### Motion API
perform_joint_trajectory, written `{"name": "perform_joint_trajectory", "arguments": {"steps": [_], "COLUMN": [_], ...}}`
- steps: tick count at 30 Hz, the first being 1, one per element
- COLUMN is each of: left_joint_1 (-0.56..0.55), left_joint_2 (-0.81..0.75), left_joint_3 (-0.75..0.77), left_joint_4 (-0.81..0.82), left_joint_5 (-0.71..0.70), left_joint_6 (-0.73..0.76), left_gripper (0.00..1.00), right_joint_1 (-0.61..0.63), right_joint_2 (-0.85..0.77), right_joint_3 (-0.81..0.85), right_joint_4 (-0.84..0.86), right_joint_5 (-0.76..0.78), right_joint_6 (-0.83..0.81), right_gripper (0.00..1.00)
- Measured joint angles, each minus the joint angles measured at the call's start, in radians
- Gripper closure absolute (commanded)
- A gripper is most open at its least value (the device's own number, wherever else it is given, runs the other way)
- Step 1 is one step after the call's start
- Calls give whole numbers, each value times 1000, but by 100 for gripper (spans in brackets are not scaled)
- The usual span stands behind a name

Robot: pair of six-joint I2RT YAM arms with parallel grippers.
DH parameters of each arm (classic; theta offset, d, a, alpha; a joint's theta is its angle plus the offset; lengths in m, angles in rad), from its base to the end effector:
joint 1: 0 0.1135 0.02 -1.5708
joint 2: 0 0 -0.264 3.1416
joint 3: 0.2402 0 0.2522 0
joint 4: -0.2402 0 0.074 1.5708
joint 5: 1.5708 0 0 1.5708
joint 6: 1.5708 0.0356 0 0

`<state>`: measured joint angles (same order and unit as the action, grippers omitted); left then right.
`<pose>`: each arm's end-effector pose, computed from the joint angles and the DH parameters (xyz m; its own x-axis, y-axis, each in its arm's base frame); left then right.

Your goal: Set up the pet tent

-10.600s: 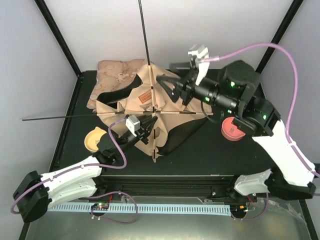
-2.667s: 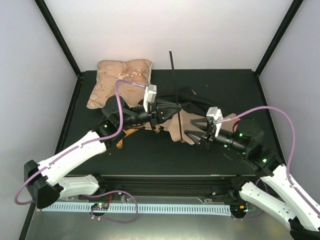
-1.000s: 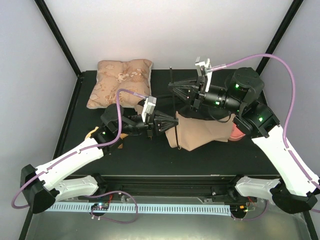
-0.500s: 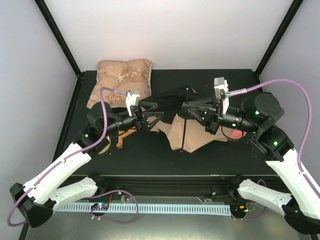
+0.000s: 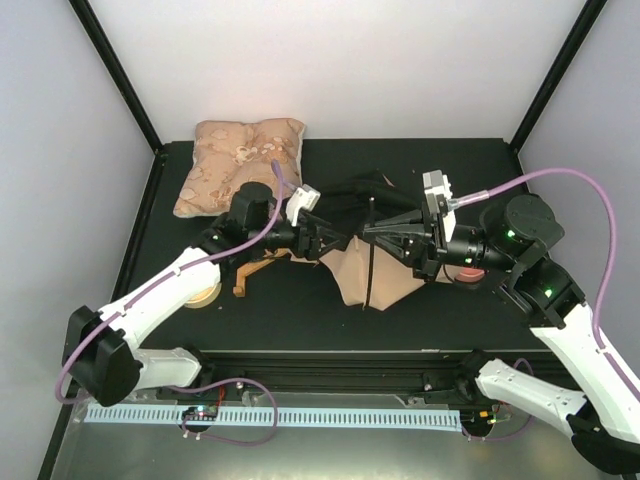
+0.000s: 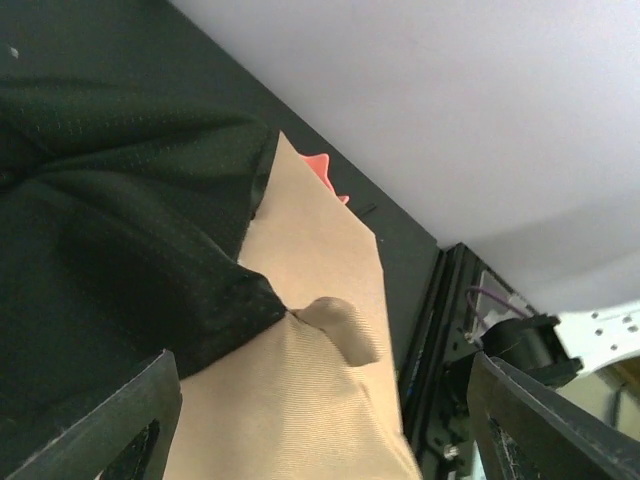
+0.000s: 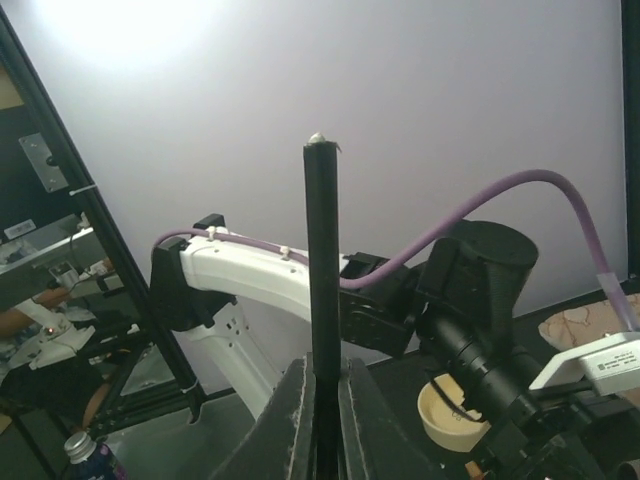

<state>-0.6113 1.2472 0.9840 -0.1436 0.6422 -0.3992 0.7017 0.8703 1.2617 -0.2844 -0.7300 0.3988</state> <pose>0.2190 -0.1795 0.3174 -0.6523 0.0771 -0.7541 0.7126 0.4016 -0.5753 0.1018 0.1171 0.4750 -0.3083 0.1183 -0.9439 -0.9416 0.1033 0.3205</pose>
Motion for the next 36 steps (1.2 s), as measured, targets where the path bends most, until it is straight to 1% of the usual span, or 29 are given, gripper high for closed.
{"name": "perform_joint_trajectory", "arguments": {"steps": [3, 7, 9, 11, 15, 17, 19, 22, 24, 27, 28, 31, 33, 36], "left_joint_1": [33, 43, 42, 43, 61, 89, 114, 132, 132, 128, 126, 118, 111, 105], "left_joint_2": [10, 2, -2, 11, 101, 158, 210, 309, 378, 500, 543, 666, 728, 787], "left_joint_3": [5, -47, -87, -92, 0, 48, 91, 190, 277, 460, 533, 722, 792, 816], "left_joint_4": [3, 68, 80, 61, -58, -94, -143, -255, -351, -577, -675, -945, -1085, -1226], "left_joint_5": [50, 166, 209, 240, 304, 348, 385, 434, 466, 519, 534, 568, 583, 605], "left_joint_6": [130, 402, 526, 657, 935, 1042, 1138, 1280, 1380, 1592, 1677, 1926, 2048, 2166], "left_gripper": [15, 14, 15, 18, 20, 20, 24, 35, 38, 37, 37, 40, 40, 39], "right_joint_1": [0, 0, 0, 0, 0, 0, 0, 0, 0, 0, 0, 0, 0, 0], "right_joint_2": [-4, -8, -8, -8, -8, -8, -10, -14, -14, -14, -14, -17, -18, -18], "right_joint_3": [0, 0, 0, 0, 0, 0, -3, -8, -8, -8, -9, -16, -20, -25], "right_joint_4": [0, -1, -3, -8, -9, -9, -10, -10, -10, -10, -10, -8, -6, -2], "right_joint_5": [-15, -33, -40, -50, -67, -71, -77, -87, -92, -94, -94, -96, -97, -99], "right_joint_6": [-4, -8, -9, -12, -13, -13, -13, -13, -13, -13, -12, -11, -9, -5], "right_gripper": [99, 99, 99, 99, 99, 99, 99, 99, 99, 99, 99, 99, 99, 99]}}
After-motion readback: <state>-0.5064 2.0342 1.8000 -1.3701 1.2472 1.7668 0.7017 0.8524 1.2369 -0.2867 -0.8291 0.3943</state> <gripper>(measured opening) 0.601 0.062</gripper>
